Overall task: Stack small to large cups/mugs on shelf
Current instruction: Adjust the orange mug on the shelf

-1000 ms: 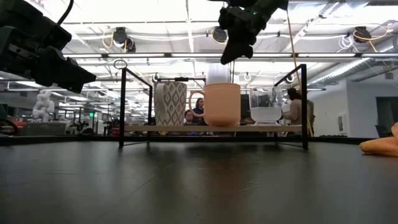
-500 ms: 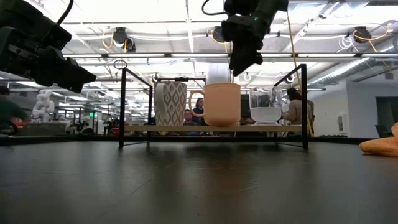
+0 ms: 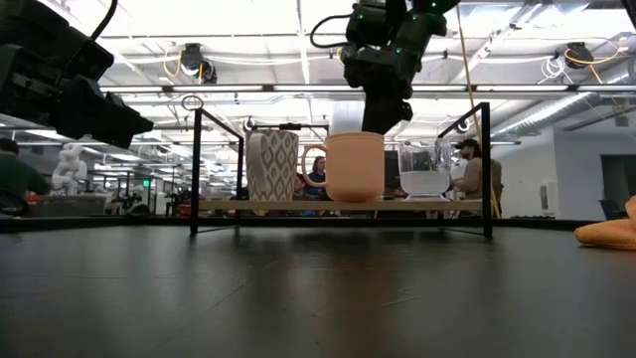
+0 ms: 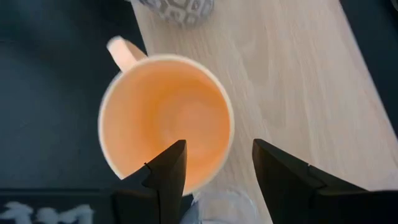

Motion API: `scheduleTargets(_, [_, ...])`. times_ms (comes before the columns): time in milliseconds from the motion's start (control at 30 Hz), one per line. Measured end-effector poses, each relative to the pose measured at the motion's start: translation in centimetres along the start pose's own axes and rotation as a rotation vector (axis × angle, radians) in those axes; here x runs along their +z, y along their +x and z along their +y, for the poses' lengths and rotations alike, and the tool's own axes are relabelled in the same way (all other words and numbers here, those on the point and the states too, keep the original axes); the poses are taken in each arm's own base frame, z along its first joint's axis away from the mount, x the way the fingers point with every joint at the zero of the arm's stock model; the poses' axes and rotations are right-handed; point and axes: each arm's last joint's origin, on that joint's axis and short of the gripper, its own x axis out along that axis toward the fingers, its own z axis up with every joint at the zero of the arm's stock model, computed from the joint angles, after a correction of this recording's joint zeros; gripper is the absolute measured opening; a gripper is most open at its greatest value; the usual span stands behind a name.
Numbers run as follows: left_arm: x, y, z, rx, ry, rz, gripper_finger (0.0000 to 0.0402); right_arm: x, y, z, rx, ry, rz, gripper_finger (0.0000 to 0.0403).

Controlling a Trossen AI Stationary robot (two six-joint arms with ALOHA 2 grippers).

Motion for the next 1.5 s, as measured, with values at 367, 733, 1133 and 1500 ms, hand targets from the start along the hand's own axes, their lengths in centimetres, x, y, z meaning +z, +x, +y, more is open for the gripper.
scheduleTargets(367, [0.0,0.0,0.0,0.000,0.006,0.000,0.0033,0.1,1.0,0.2,0.002,-0.023,0.019,0.0163])
scheduleTargets(733, [-0.1,0.0,0.0,0.000,0.006,0.006,0.0033,0.1,2.3,0.4,0.002,-0.055,0.052,0.0156])
scheduleTargets(1133, [-0.1,0.0,0.0,0.000,0.005,0.008,0.0033,0.6,2.3,0.4,0.005,-0.142,0.001,0.0039])
scheduleTargets(1500, [-0.1,0.0,0.0,0.000,0.001,0.009,0.0033,1.0,2.2,0.0,-0.035,-0.247,-0.036,0.0005])
